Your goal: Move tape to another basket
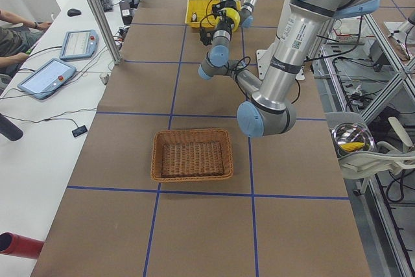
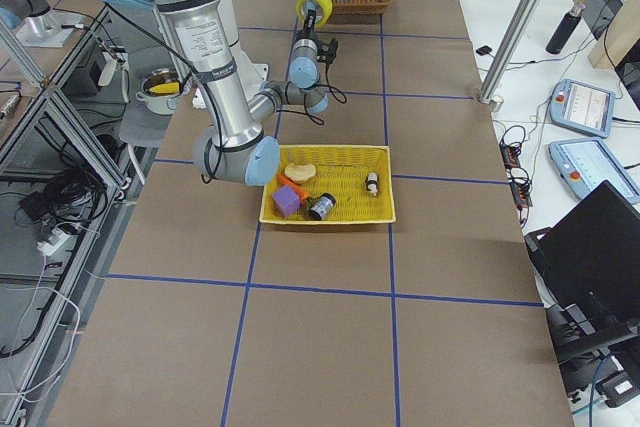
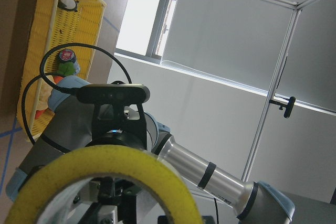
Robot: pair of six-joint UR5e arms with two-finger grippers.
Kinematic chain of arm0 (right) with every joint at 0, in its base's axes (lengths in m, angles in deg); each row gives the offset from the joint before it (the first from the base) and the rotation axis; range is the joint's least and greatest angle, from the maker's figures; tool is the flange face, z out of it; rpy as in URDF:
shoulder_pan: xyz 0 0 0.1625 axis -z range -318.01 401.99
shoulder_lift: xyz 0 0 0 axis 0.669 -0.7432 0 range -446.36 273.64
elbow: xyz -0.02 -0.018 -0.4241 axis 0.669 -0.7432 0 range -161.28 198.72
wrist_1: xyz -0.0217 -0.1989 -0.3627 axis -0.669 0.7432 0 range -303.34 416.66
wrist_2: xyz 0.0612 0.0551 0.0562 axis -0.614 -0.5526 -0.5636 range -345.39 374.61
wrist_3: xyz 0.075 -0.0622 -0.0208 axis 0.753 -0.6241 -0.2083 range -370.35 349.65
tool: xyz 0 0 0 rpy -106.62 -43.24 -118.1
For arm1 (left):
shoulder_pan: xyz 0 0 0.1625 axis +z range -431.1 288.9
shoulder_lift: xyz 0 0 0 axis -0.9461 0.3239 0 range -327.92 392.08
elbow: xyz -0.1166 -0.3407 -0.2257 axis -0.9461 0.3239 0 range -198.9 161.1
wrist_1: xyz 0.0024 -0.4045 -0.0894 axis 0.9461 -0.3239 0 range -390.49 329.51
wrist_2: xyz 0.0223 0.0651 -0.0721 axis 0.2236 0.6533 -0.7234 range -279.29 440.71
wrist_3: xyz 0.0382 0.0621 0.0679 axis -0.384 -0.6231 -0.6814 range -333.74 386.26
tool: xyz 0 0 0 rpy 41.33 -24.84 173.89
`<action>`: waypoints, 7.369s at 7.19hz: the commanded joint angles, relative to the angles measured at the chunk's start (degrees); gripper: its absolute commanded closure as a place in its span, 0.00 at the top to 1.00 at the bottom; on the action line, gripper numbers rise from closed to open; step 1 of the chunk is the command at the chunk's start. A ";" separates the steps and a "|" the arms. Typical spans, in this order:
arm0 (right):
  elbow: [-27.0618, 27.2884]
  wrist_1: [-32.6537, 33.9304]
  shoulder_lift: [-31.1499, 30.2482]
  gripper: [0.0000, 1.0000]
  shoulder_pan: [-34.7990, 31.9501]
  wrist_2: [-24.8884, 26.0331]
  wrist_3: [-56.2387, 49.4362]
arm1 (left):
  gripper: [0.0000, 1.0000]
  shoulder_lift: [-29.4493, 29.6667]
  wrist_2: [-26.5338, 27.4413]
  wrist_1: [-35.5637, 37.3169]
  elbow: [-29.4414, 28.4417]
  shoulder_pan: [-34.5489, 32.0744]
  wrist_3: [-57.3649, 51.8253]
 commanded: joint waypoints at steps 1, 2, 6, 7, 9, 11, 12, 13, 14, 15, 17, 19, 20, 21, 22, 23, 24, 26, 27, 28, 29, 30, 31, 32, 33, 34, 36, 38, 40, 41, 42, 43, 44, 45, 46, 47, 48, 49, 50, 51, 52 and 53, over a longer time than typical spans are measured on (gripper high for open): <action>0.00 -0.09 -0.17 1.00 -0.53 -0.14 0.06 | 0.00 -0.31 0.00 -0.48 0.24 0.00 0.64; 0.09 -0.87 -0.69 1.00 -0.96 -0.40 0.15 | 0.00 -0.66 0.00 -1.44 0.24 -0.26 1.25; 0.35 3.13 -3.85 1.00 -6.50 -0.49 -14.81 | 0.00 -4.25 1.94 -0.58 -0.02 -8.83 0.03; 1.39 8.99 -4.73 1.00 -8.68 -1.01 -19.66 | 0.00 -5.57 1.15 1.25 -0.37 -14.18 -0.15; 3.68 19.19 -7.10 1.00 -12.63 -1.54 -29.69 | 0.00 -8.21 -5.33 10.28 0.50 -20.98 -7.93; 13.74 37.62 -12.17 1.00 -15.38 -1.55 -36.27 | 0.00 -11.81 -7.71 18.36 0.77 -25.46 -16.54; 15.19 39.01 -16.82 1.00 -15.99 -1.55 -40.15 | 0.00 -11.91 -12.34 25.37 1.03 -30.45 -21.11; 15.20 39.37 -20.17 1.00 -17.83 -1.20 -40.89 | 0.00 -12.44 -17.00 34.06 2.17 -35.98 -28.29; 15.20 41.55 -23.51 1.00 -21.58 -3.98 -48.46 | 0.00 -16.53 -17.31 40.15 3.66 -37.34 -37.32; 15.73 46.97 -24.68 1.00 -26.67 -8.62 -54.98 | 0.00 -19.70 -16.97 43.60 3.85 -37.53 -45.24; 16.08 54.01 -28.37 1.00 -32.24 -11.91 -69.45 | 0.00 -20.70 -15.74 56.14 4.46 -39.98 -58.07; 16.08 65.52 -28.29 1.00 -39.87 -18.30 -87.93 | 0.00 -22.10 -12.84 65.82 4.64 -40.16 -69.71; 16.17 71.22 -28.12 1.00 -43.30 -21.99 -92.70 | 0.00 -22.28 -12.83 71.70 5.07 -39.99 -74.46; 16.08 75.80 -28.03 1.00 -45.25 -24.11 -97.01 | 0.00 -22.55 -12.83 78.72 6.47 -39.73 -78.94; 16.08 81.07 -27.94 1.00 -46.92 -25.96 -99.58 | 0.00 -23.59 -12.83 84.27 7.27 -39.38 -82.81; 15.82 84.69 -27.86 1.00 -47.37 -26.59 -103.35 | 0.00 -24.13 -12.92 87.29 7.36 -38.33 -83.38; 15.56 90.30 -27.77 1.00 -47.98 -26.51 -108.17 | 0.00 -24.22 -12.83 91.75 7.36 -35.71 -83.64; 15.73 99.98 -27.15 1.00 -49.48 -25.98 -114.61 | 0.00 -25.44 -13.44 95.31 6.93 -32.53 -86.52; 15.82 103.67 -26.72 1.00 -50.01 -25.37 -116.81 | 0.00 -24.84 -13.71 100.62 6.92 -32.00 -88.89; 16.08 106.67 -26.36 1.00 -50.19 -24.75 -118.14 | 0.00 -23.53 -13.71 104.33 7.27 -31.64 -90.83; 16.08 106.96 -26.36 1.00 -50.27 -24.66 -118.24 | 0.00 -23.43 -13.62 104.45 6.49 -31.55 -90.94; 16.17 106.96 -26.19 1.00 -50.45 -24.66 -118.24 | 0.00 -23.43 -13.80 103.93 6.14 -31.29 -90.24; 16.17 107.05 -26.18 1.00 -50.45 -24.66 -118.15 | 0.00 -23.43 -13.71 103.58 5.26 -29.63 -90.06; 16.17 107.14 -26.18 1.00 -50.45 -24.66 -118.15 | 0.00 -23.52 -13.36 103.49 4.91 -29.27 -90.15; 16.08 107.14 -26.45 1.00 -50.36 -24.57 -118.15 | 0.00 -23.69 -13.18 103.31 4.73 -28.74 -90.15; 16.17 107.14 -26.54 1.00 -50.36 -24.57 -118.06 | 0.00 -23.78 -13.18 100.88 2.99 -28.48 -90.06; 16.17 107.14 -26.36 1.00 -50.36 -24.57 -118.06 | 0.00 -23.52 -13.27 97.26 0.95 -28.30 -88.40; 16.52 107.23 -26.36 1.00 -50.36 -24.57 -117.80 | 0.00 -23.34 -13.18 97.25 0.77 -27.34 -88.30; 16.52 107.23 -26.27 1.00 -50.36 -24.66 -117.71 | 0.01 -23.34 -13.27 97.25 0.68 -27.24 -88.39; 16.52 107.23 -26.19 1.00 -50.36 -24.75 -117.62 | 0.17 -23.34 -13.27 97.16 0.68 -27.07 -88.30; 16.52 107.31 -26.18 1.00 -50.45 -24.92 -117.62 | 0.39 -23.34 -13.27 97.25 0.68 -27.07 -88.39; 16.96 107.49 -26.10 1.00 -50.45 -25.45 -117.62 | 0.55 -23.34 -13.18 97.16 0.68 -26.98 -88.48; 18.53 110.10 -25.92 1.00 -50.28 -25.36 -117.62 | 0.62 -23.43 -13.18 97.16 0.86 -26.98 -88.48; 20.20 112.91 -24.96 1.00 -50.36 -25.36 -117.62 | 0.66 -23.43 -13.18 97.42 2.16 -27.07 -88.39; 21.61 114.94 -24.26 1.00 -50.36 -24.93 -117.62 | 0.69 -23.43 -13.53 97.69 4.96 -27.24 -88.22; 21.71 115.31 -24.34 1.00 -52.10 -24.58 -118.06 | 0.69 -23.69 -13.53 97.95 9.25 -27.77 -88.22; 21.62 115.40 -24.43 1.00 -53.86 -24.57 -118.15 | 0.69 -23.52 -13.62 97.86 10.86 -30.47 -89.43; 21.27 115.49 -24.51 1.00 -55.01 -24.57 -118.67 | 0.69 -23.78 -13.62 98.04 12.18 -34.24 -91.45; 20.49 116.10 -24.69 1.00 -57.11 -24.66 -121.11 | 0.69 -24.21 -13.62 98.21 12.20 -36.54 -96.77; 19.43 118.54 -25.21 1.00 -60.52 -24.75 -128.88 | 0.69 -24.31 -13.62 100.39 12.20 -37.87 -98.66; 19.34 121.09 -25.83 1.00 -61.78 -24.31 -133.48 | 0.69 -24.22 -14.67 101.98 12.28 -39.88 -101.20; 19.16 120.85 -27.05 1.00 -61.70 -22.22 -134.05 | 0.69 -23.96 -17.03 107.56 12.02 -42.86 -109.84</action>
